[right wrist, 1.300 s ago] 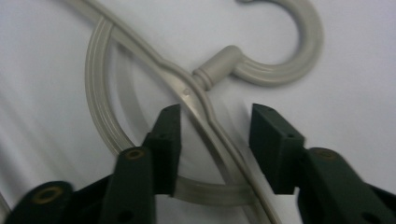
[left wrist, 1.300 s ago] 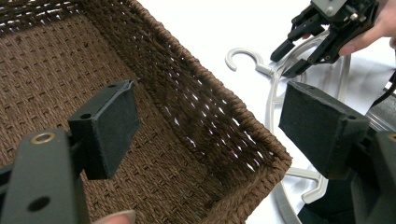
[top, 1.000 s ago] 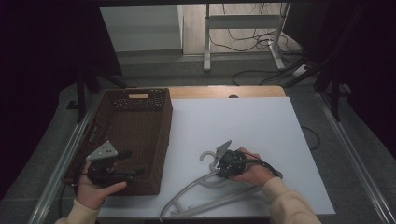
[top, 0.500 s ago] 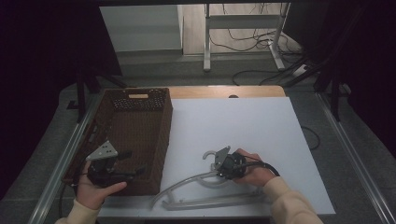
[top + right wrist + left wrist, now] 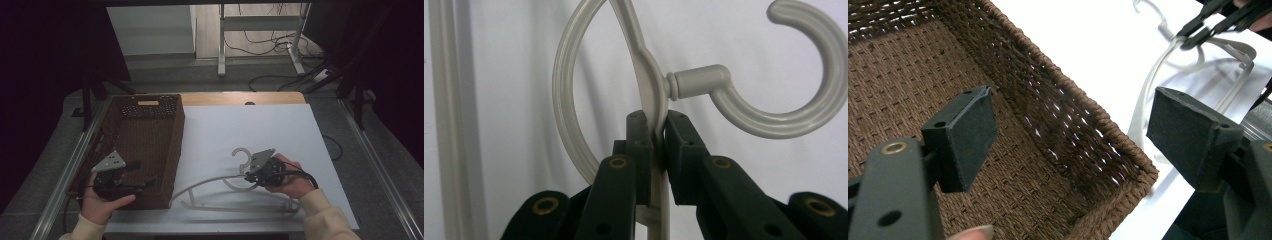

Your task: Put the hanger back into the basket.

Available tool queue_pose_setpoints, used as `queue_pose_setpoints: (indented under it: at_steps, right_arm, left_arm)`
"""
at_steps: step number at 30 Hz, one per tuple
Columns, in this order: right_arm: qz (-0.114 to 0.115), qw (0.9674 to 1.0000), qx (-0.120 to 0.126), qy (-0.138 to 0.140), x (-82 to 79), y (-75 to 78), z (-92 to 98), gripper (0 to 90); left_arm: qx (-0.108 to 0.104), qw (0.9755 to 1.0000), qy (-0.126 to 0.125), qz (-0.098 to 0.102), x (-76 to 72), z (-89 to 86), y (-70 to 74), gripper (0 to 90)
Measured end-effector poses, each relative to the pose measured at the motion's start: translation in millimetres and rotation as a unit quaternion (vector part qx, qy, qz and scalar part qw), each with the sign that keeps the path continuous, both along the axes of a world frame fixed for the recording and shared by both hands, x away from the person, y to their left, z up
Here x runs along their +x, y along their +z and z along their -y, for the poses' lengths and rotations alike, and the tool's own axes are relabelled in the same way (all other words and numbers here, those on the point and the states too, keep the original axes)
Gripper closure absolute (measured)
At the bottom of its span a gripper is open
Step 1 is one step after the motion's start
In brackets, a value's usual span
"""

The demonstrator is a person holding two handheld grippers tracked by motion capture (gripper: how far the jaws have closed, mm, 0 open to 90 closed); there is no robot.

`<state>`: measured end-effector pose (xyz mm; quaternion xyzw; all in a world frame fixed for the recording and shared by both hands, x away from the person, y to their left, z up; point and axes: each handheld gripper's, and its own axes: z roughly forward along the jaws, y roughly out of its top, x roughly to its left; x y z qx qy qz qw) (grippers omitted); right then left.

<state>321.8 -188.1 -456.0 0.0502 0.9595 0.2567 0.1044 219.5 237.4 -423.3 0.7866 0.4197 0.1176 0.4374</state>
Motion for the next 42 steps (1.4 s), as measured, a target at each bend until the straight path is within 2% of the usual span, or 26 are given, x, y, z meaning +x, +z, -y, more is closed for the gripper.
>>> queue_pose_setpoints:
  at_steps: [4,8,17,23,26,30,32,34,36,38,42]
  right_arm:
    - [0.009,0.9997,0.022,-0.008,-1.6,12.4,10.3,81.0]
    - [0.027,0.9991,0.029,-0.014,-3.4,23.0,12.4,81.1]
    - [0.036,0.9987,0.035,0.005,-10.1,38.7,3.6,81.2]
    - [0.049,0.9978,0.042,0.014,-13.9,48.0,-0.6,81.3]
    - [0.051,0.9976,0.042,0.023,-15.4,50.3,-4.3,81.3]
    - [0.050,0.9970,0.047,0.035,-16.4,52.4,-8.8,81.3]
    - [0.050,0.9969,0.050,0.036,-17.0,53.0,-10.9,81.3]
    - [0.051,0.9967,0.050,0.039,-16.9,52.9,-12.3,81.2]
    - [0.049,0.9966,0.052,0.040,-16.2,52.3,-13.0,81.3]
    - [0.049,0.9968,0.048,0.041,-16.3,52.3,-13.4,81.3]
    - [0.051,0.9966,0.050,0.042,-17.1,52.2,-13.9,81.3]
  left_arm:
    - [-0.001,1.0000,-0.001,-0.002,0.9,0.1,-1.0,19.6]
    - [-0.003,1.0000,0.000,-0.004,1.5,-0.8,-1.7,19.5]
    - [-0.013,0.9999,0.004,-0.004,1.7,-4.6,-0.3,19.4]
    - [-0.026,0.9997,-0.001,0.003,4.3,-4.1,11.3,19.0]
    - [-0.041,0.9989,-0.018,0.010,9.9,0.7,24.4,19.1]
    - [-0.053,0.9975,-0.047,0.002,18.1,14.4,33.7,19.4]
    - [-0.048,0.9968,-0.064,0.003,23.6,26.9,36.9,19.4]
    - [-0.046,0.9968,-0.064,0.008,27.7,34.7,38.7,20.3]
    - [-0.049,0.9958,-0.078,-0.001,34.8,43.0,39.9,20.5]
    - [-0.040,0.9949,-0.092,-0.009,39.8,51.7,40.7,20.6]
    - [-0.026,0.9909,-0.129,-0.030,47.6,68.0,41.3,20.5]
